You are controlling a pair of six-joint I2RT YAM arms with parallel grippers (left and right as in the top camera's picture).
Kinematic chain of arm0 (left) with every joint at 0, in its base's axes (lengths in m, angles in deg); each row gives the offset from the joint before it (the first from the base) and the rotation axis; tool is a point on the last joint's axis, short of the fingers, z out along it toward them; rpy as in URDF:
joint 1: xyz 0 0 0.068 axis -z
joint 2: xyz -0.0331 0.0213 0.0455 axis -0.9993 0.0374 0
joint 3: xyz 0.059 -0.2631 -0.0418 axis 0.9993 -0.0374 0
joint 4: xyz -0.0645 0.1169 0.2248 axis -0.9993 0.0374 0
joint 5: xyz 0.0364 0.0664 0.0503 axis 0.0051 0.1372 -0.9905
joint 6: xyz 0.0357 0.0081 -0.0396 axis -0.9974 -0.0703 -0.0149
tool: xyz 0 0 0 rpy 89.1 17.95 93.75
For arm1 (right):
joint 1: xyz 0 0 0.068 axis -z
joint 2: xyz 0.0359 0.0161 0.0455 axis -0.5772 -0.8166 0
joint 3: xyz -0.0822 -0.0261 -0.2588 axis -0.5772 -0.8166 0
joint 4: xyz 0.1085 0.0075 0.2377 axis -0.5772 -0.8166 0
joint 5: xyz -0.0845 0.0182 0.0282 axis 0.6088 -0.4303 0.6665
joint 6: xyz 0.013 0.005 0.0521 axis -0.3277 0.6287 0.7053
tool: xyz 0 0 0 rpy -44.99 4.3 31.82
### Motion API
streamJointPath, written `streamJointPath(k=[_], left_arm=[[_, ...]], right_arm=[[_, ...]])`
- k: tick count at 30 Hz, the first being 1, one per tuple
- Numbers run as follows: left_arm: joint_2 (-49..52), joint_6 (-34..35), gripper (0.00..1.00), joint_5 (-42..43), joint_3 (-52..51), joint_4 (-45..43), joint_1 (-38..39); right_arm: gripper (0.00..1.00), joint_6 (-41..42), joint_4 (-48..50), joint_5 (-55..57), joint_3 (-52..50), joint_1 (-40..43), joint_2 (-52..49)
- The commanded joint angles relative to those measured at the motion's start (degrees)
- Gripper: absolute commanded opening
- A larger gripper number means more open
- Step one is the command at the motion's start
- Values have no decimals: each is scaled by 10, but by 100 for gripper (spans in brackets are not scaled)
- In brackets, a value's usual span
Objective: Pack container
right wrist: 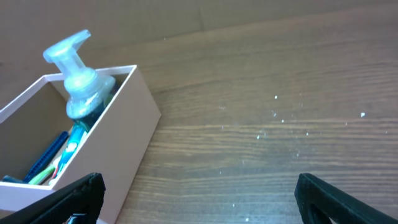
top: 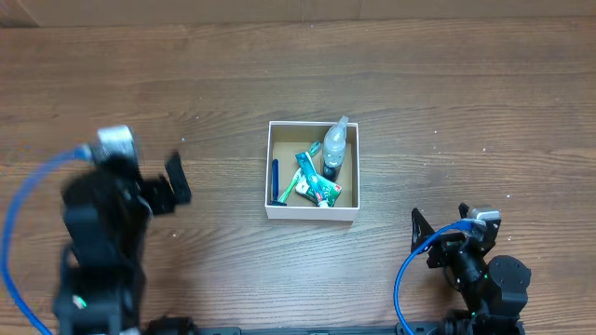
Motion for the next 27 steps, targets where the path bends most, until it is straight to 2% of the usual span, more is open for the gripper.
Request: streamJointPath(k=[1, 8, 13, 27], left_arm=[[-140, -11, 100, 38, -178, -40, 1], [-332, -8, 100, 105, -402, -74, 1], [-369, -7, 100, 107, -411, -87, 3], [-368, -7, 100, 107, -411, -87, 3]], right_arm=[[100, 0, 0, -5, -3, -3, 5], [100, 0, 0, -5, -3, -3, 5], [100, 0, 0, -5, -3, -3, 5], [100, 0, 0, -5, -3, -3, 5]])
